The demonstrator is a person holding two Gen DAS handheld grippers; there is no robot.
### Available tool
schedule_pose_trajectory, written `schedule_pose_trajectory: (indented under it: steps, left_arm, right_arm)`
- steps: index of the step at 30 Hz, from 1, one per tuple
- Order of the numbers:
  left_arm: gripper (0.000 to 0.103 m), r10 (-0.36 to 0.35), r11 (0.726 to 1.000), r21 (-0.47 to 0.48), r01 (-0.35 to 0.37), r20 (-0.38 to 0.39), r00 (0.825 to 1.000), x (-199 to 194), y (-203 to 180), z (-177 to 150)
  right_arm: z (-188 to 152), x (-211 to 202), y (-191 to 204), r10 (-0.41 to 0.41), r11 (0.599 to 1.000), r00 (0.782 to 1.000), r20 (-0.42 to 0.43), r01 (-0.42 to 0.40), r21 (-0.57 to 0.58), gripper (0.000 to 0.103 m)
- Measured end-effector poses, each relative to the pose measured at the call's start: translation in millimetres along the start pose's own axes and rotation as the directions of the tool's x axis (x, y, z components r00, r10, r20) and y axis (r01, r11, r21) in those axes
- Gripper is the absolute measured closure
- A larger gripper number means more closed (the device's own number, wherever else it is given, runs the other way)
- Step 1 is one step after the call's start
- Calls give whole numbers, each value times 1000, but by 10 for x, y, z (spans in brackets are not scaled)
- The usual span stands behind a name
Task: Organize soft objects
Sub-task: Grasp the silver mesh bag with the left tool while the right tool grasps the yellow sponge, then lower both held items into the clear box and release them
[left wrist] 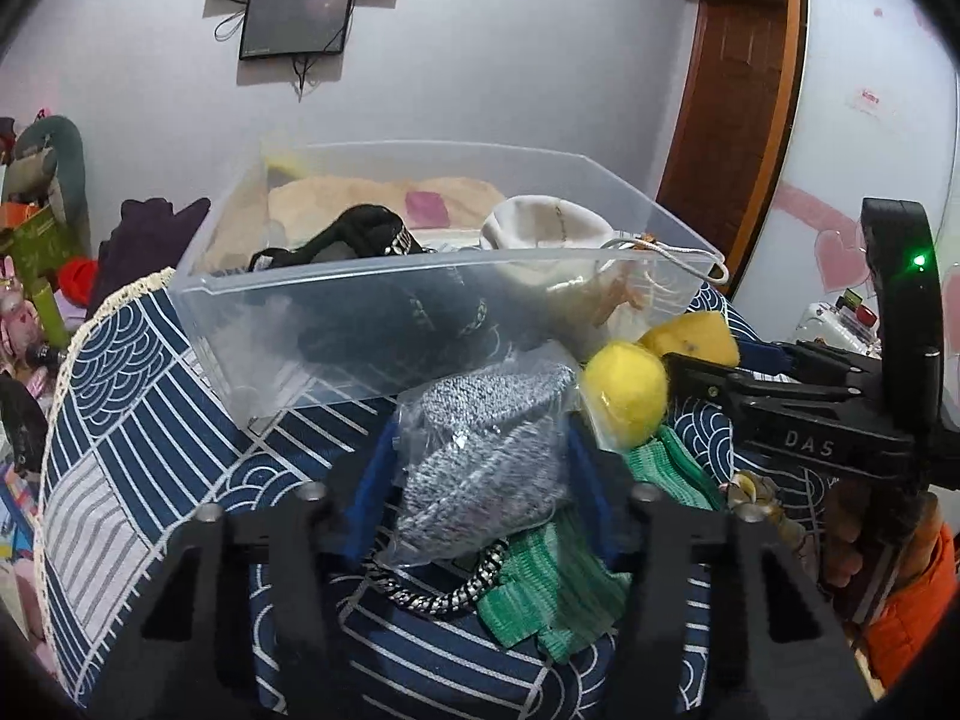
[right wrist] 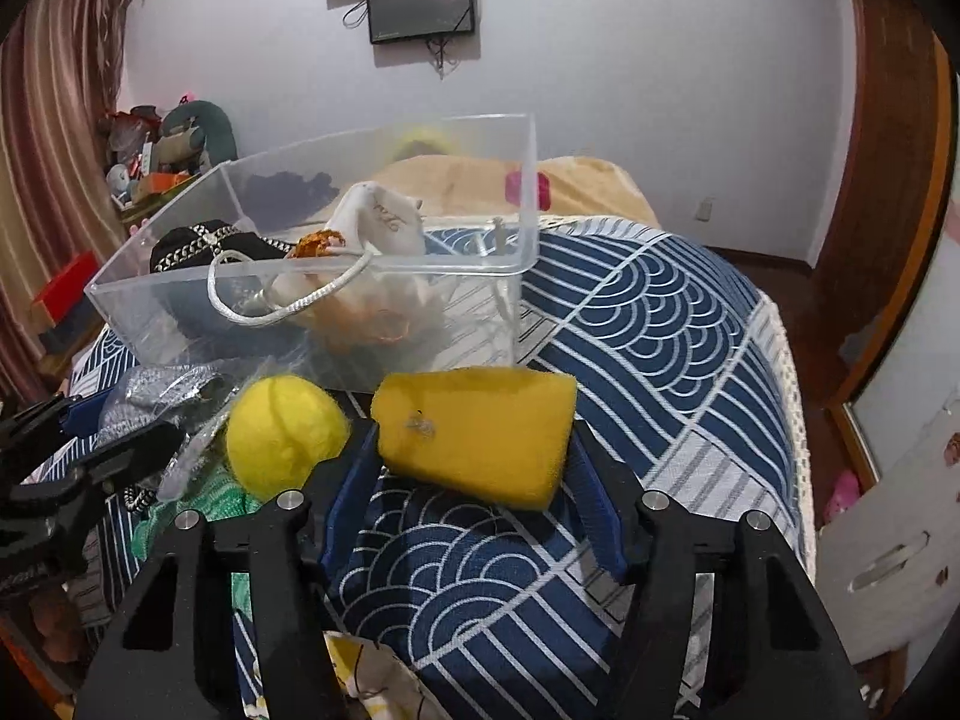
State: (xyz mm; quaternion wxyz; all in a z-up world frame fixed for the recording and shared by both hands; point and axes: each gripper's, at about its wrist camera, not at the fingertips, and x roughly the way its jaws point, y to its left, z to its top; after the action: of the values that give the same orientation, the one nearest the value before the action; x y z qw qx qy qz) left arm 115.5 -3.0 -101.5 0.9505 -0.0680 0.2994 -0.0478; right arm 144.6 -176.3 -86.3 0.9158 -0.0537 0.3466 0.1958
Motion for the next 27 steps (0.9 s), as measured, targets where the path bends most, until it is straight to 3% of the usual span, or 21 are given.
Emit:
schedule_pose_trajectory:
  steps: [5,18,27]
  left_arm:
    - [64,-14,999,-35,14,20,1000,-130,124,39]
    - [66,2,998,-68,8,143,990,-583,282,282]
    - [66,59,998,-28,-53,236,970,-781,222,562]
  right_arm:
    - [-6,-190,-79,10,1000,999,37,-11,25,46]
    - [187,-720,-18,23,1000,978,210,-26,12,46]
    - [438,-796,136,42,999,959,281,-35,-31,46]
